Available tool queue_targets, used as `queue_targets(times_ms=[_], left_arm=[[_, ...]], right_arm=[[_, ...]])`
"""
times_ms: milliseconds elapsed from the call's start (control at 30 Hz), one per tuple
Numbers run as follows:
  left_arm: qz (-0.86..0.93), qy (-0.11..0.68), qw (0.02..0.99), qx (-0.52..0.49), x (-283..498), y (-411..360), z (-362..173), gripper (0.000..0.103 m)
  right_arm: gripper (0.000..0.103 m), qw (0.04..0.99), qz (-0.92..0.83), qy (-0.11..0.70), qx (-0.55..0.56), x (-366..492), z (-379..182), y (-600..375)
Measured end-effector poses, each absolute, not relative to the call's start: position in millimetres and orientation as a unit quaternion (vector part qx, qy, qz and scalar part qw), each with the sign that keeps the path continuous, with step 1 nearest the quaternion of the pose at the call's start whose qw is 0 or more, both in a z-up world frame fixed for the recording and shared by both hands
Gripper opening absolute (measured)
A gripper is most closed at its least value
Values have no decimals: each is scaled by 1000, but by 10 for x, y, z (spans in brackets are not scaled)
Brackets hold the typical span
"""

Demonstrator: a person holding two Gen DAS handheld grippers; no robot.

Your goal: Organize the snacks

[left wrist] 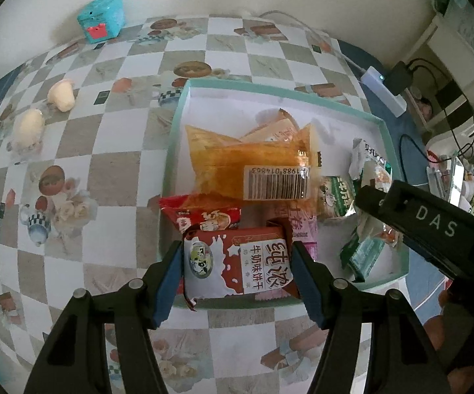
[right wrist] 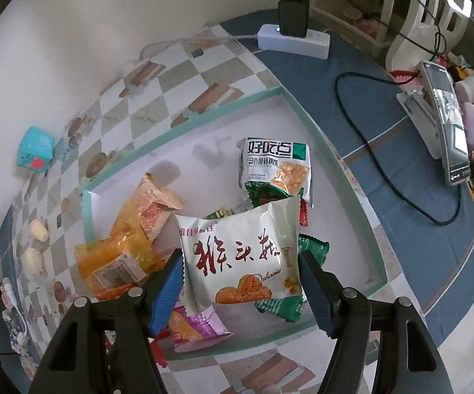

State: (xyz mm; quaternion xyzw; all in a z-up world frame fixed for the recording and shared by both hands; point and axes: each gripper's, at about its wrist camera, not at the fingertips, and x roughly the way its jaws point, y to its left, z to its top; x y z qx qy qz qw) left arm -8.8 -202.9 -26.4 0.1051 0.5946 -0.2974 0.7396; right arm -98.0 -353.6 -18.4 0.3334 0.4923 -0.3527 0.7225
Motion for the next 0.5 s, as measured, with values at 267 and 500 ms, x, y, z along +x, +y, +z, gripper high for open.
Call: queue_targets(times_ms=[267, 500], left_arm=[[-305, 575, 751, 113, -92, -2130, -282, 66], [-312, 570, 751, 116, -111, -2172, -278, 69]], right_arm=[[73, 710, -349, 500, 351, -985, -324, -3588], [74, 711, -346, 497, 358, -996, -311, -3611]])
